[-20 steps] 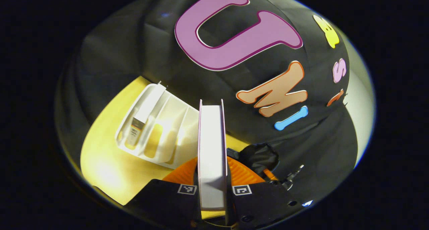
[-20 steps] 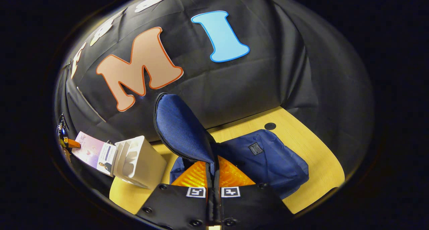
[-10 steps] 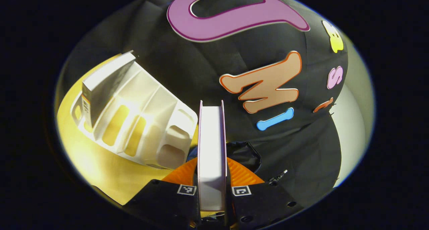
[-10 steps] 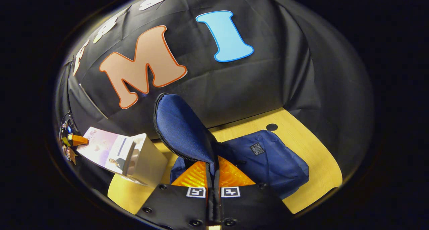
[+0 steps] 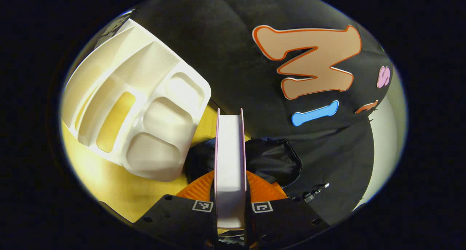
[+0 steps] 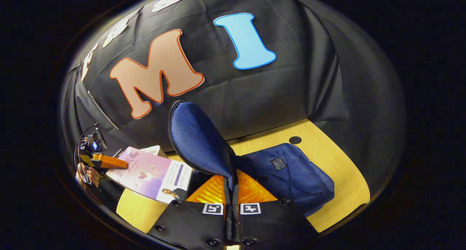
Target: Open the schoolbag, grab two books from the bookshelf and put them into the schoolbag.
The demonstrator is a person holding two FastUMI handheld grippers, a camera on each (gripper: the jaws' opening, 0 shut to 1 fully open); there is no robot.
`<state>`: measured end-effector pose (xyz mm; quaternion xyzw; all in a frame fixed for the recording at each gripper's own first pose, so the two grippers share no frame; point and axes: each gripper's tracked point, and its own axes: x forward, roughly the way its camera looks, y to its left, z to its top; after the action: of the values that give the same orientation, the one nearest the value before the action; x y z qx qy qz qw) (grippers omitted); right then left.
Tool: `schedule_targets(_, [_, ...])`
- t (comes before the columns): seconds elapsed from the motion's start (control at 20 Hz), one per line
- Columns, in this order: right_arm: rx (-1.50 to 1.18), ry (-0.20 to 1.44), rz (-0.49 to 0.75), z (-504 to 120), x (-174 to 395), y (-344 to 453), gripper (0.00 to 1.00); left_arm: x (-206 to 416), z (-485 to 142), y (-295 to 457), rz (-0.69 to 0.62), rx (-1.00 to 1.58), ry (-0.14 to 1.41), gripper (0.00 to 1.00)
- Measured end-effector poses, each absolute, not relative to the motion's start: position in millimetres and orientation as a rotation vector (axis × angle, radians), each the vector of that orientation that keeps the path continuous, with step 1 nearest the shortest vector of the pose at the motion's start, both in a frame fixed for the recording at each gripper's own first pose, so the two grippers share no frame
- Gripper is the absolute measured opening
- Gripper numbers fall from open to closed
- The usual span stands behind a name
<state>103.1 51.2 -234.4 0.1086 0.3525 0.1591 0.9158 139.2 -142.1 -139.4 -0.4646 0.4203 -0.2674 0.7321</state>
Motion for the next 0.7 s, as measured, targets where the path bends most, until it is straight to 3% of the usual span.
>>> schedule_targets(0.7, [0.249, 0.719, 0.339, -237, 104, 48, 0.03, 145, -205, -273, -0.584, -1.106, 1.09, 0.24])
